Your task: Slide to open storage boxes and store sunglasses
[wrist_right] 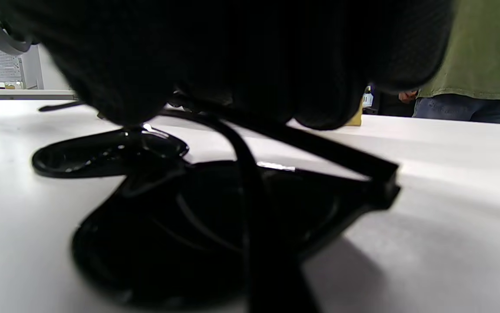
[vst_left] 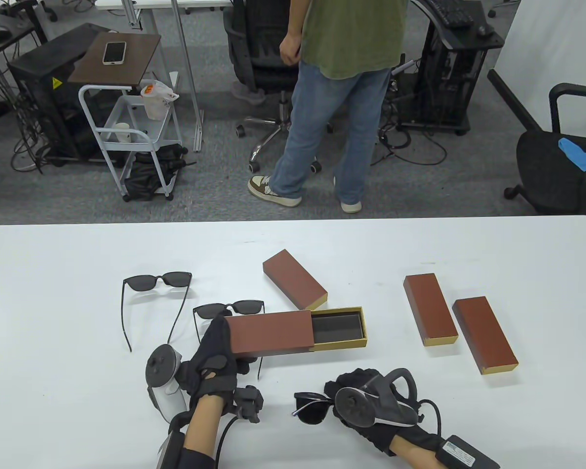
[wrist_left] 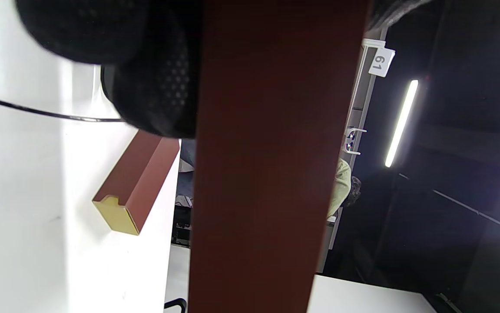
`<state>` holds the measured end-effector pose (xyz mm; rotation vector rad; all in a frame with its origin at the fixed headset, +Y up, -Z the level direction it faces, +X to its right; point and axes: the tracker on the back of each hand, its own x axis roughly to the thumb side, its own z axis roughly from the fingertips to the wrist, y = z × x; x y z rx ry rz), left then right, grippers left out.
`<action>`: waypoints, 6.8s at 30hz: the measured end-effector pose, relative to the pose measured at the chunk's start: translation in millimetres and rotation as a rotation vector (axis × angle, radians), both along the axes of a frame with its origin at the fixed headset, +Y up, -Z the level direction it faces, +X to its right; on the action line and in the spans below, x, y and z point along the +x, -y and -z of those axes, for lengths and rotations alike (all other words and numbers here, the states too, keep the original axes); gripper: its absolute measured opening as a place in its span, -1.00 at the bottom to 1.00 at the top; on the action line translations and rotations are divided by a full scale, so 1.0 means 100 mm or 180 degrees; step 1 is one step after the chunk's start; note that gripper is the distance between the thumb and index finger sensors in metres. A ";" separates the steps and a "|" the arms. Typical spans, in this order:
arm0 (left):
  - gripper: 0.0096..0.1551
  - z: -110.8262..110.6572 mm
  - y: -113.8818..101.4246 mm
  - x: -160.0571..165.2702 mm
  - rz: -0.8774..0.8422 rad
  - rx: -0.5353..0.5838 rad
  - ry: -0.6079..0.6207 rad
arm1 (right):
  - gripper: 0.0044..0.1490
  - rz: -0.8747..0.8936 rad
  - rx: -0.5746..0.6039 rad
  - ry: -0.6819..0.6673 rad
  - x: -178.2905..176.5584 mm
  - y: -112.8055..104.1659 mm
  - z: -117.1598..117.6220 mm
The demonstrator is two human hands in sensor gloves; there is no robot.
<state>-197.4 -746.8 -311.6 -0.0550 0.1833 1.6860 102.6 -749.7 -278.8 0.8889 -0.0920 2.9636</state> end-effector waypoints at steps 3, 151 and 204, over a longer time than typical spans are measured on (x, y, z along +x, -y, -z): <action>-0.12 0.00 0.00 -0.01 0.0042 -0.0010 -0.0018 | -0.46 -0.0097 0.0057 -0.0001 -0.01 0.03 -0.01; -0.10 -0.02 0.10 0.60 0.0031 -0.0298 0.0981 | 0.18 0.4148 -0.2141 0.0261 0.55 -0.18 0.43; -0.16 -0.01 -0.34 0.25 0.3295 0.0604 -0.0074 | -0.14 0.0193 0.0579 0.2164 0.32 -0.38 1.51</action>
